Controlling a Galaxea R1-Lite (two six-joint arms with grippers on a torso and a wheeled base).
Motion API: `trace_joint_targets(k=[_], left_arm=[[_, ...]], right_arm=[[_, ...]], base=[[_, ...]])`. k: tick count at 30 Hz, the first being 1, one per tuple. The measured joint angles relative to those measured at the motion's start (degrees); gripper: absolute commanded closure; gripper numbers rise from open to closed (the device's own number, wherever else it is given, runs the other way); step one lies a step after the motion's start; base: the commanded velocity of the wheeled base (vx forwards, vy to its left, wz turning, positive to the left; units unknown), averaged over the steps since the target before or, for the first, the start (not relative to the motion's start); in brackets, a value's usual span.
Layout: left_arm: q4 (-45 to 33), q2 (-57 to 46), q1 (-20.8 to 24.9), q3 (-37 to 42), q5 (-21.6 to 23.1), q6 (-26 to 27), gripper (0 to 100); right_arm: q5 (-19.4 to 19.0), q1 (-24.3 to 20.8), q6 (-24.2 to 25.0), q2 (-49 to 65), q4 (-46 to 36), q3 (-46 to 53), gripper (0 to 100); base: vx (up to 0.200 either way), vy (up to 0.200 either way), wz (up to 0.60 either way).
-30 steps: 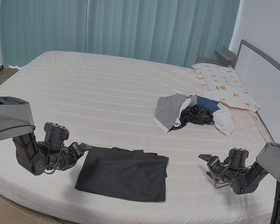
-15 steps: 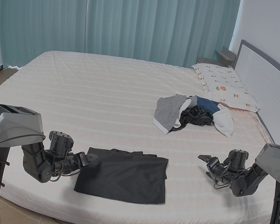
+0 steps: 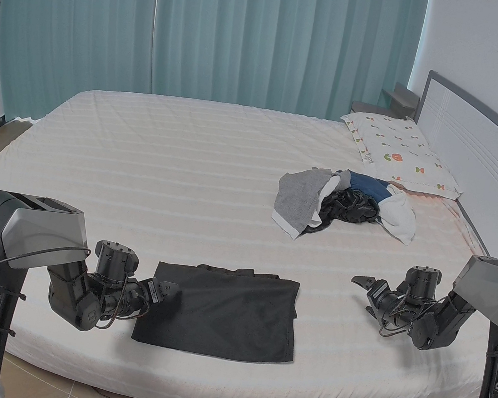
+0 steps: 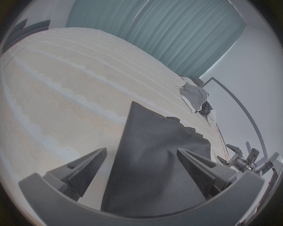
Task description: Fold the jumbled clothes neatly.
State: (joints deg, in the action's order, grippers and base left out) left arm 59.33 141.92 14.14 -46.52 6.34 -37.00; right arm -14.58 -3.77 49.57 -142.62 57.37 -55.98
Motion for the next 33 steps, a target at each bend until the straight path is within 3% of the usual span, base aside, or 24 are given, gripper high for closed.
trace_joint_targets(k=[6,7,33], left_arm=[[0.0,0.3,0.0,0.0,0.0,0.0,0],[0.0,0.3,0.0,0.0,0.0,0.0,100],[4.5,0.1,-0.6,2.9,-1.1,-0.5,100]], right_arm=[[0.0,-0.1,0.0,-0.1,0.0,0.0,0],[0.0,-0.1,0.0,-0.1,0.0,0.0,0],[0.0,-0.1,-0.2,-0.1,0.0,0.0,0]], base=[[0.000,0.000,0.00],[0.000,0.000,0.00],[0.000,0.000,0.00]])
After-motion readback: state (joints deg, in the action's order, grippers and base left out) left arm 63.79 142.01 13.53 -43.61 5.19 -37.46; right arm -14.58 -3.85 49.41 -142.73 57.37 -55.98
